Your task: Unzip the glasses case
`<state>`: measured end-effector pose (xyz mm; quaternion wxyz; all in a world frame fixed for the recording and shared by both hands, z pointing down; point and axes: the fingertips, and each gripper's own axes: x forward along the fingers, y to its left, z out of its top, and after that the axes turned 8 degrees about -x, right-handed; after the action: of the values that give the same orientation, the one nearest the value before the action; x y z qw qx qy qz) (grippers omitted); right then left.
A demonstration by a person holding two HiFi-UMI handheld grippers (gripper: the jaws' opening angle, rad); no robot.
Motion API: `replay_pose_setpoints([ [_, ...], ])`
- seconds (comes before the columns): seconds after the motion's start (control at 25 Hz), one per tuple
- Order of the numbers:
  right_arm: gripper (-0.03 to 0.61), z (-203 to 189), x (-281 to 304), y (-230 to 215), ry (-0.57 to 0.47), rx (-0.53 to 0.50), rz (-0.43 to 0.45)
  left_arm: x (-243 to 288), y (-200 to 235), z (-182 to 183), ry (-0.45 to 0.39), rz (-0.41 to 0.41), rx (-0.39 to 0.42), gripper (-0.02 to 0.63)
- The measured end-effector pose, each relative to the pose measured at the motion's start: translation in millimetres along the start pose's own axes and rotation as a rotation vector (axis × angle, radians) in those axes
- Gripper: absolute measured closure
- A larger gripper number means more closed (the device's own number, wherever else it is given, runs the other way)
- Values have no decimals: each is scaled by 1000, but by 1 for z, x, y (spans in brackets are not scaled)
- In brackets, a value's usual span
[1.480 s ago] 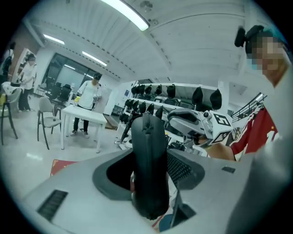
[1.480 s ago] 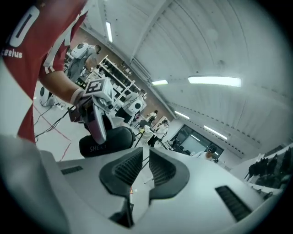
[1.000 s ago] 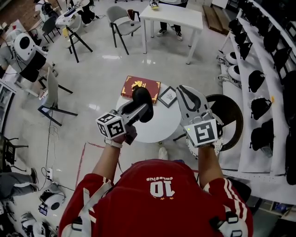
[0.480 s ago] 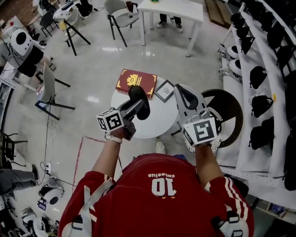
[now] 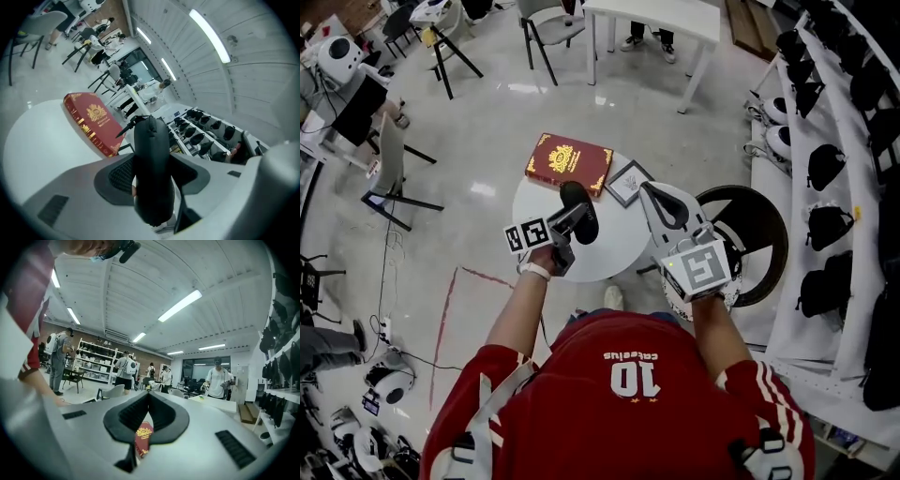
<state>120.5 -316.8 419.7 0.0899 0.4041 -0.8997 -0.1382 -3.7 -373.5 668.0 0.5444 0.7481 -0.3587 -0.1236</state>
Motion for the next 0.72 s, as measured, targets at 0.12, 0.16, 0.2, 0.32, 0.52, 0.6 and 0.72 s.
replay_pose_setpoints([
  [0.12, 563, -11, 2, -4, 34, -52, 24, 14, 45, -7, 6, 66, -71, 388],
  [0.16, 563, -14, 2, -6, 44, -58, 26, 18, 58, -10, 11, 87, -87, 388],
  [0.2, 563, -17, 2, -8, 51, -57, 26, 21, 69, -13, 18, 104, -102, 388],
  [0.32, 563, -24, 1, -13, 74, -64, 28, 31, 95, -23, 39, 138, -137, 388],
  [0.52, 563, -38, 0, -19, 126, -85, 33, 45, 127, -38, 60, 186, -173, 387],
  [0.6, 563, -43, -1, -19, 142, -91, 38, 45, 138, -43, 62, 205, -191, 385],
  [0.72, 563, -49, 0, -18, 162, -100, 43, 44, 150, -47, 68, 227, -208, 383],
])
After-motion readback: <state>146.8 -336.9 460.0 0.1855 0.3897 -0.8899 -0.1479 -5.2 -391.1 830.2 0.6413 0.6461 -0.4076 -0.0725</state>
